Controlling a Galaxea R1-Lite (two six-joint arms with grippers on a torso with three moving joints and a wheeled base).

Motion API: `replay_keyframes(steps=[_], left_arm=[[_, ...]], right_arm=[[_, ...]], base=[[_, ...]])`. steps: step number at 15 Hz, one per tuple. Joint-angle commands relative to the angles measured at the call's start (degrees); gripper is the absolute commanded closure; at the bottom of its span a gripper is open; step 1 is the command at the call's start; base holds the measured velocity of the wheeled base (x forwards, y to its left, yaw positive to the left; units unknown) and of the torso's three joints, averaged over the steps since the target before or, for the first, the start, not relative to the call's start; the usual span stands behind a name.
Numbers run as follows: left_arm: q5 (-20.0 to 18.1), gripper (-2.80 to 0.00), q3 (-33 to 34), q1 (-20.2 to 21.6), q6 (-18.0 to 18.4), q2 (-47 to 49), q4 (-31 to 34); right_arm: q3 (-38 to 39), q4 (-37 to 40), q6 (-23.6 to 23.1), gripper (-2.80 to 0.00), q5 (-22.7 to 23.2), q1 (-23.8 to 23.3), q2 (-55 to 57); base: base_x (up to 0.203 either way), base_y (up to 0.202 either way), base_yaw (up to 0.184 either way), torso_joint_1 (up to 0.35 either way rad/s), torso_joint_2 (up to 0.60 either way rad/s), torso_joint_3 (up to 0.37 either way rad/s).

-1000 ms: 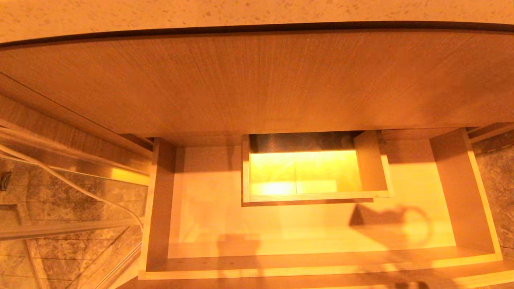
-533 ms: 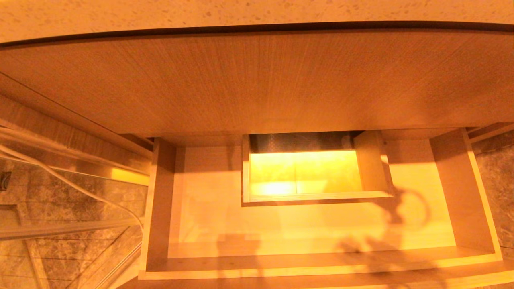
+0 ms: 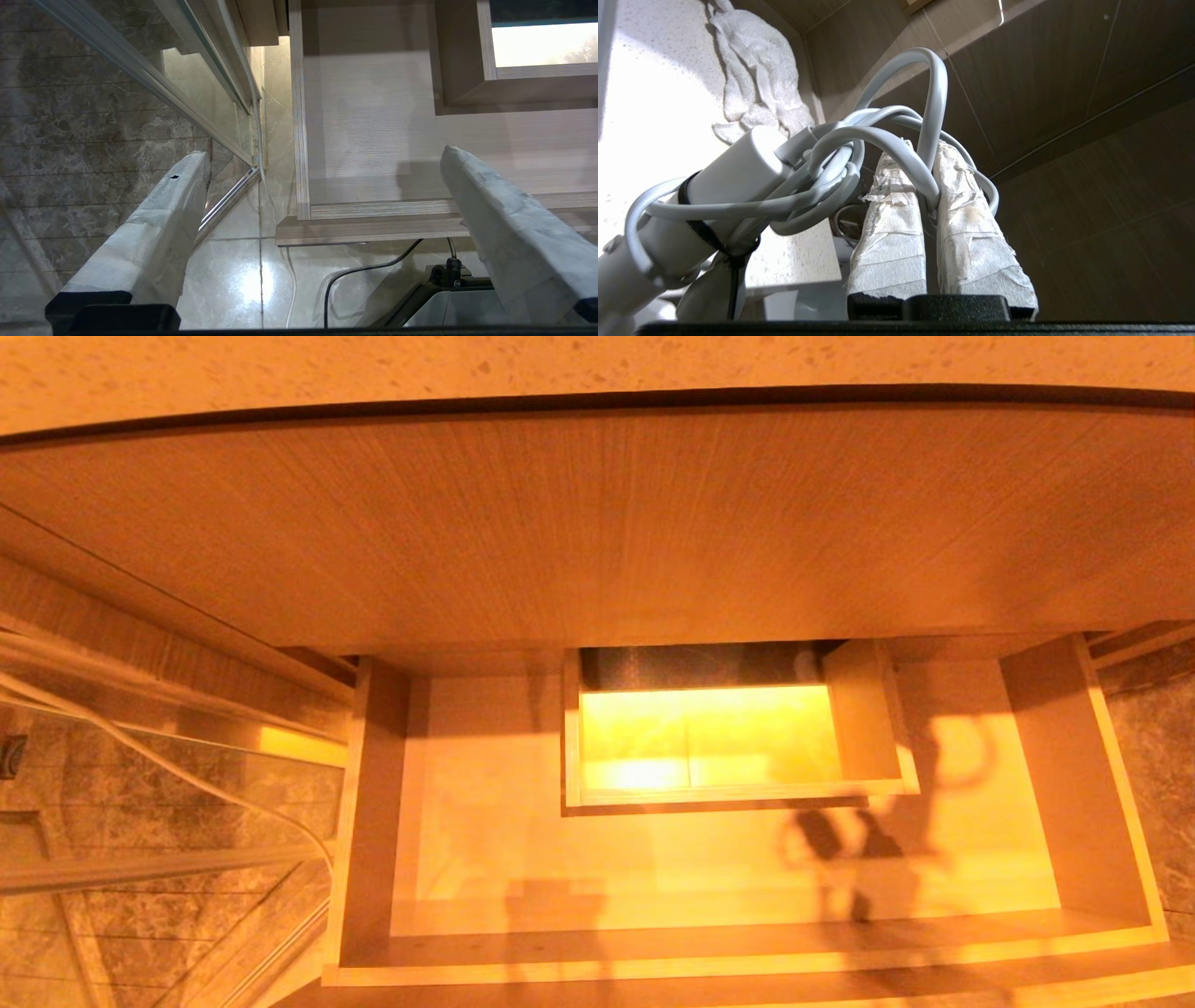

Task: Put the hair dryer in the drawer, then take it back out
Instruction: Place it on the countertop

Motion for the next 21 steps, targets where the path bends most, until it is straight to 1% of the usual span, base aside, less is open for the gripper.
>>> replay_keyframes(steps=[1,5,9,17,21], left_arm=[[0.01,-2.8,0.0,0.0,-0.01,0.0,0.0],[0.01,-2.8,0.0,0.0,-0.01,0.0,0.0],[0.01,-2.8,0.0,0.0,-0.01,0.0,0.0],[0.01,-2.8,0.0,0.0,-0.01,0.0,0.0],[0.01,-2.8,0.0,0.0,-0.01,0.0,0.0]], right_arm=[[-1.59,-1.12,-0.26,0.0,-0.08,-0.38,4.67],[-1.53,-1.64,-0.03,0.0,-0.54,-1.35,6.95],[-1.53,0.96,-1.35,0.0,-0.71,-1.35,8.0],[-0.83,0.65,-1.68,0.0,-1.2,-1.27,11.84],[-0.21,0.76,-2.0,0.0,-1.22,-1.18,11.87]], base=[[0.0,0.0,0.0,0.0,0.0,0.0],[0.0,0.0,0.0,0.0,0.0,0.0],[0.0,0.0,0.0,0.0,0.0,0.0],[0.0,0.0,0.0,0.0,0.0,0.0],[0.0,0.0,0.0,0.0,0.0,0.0]])
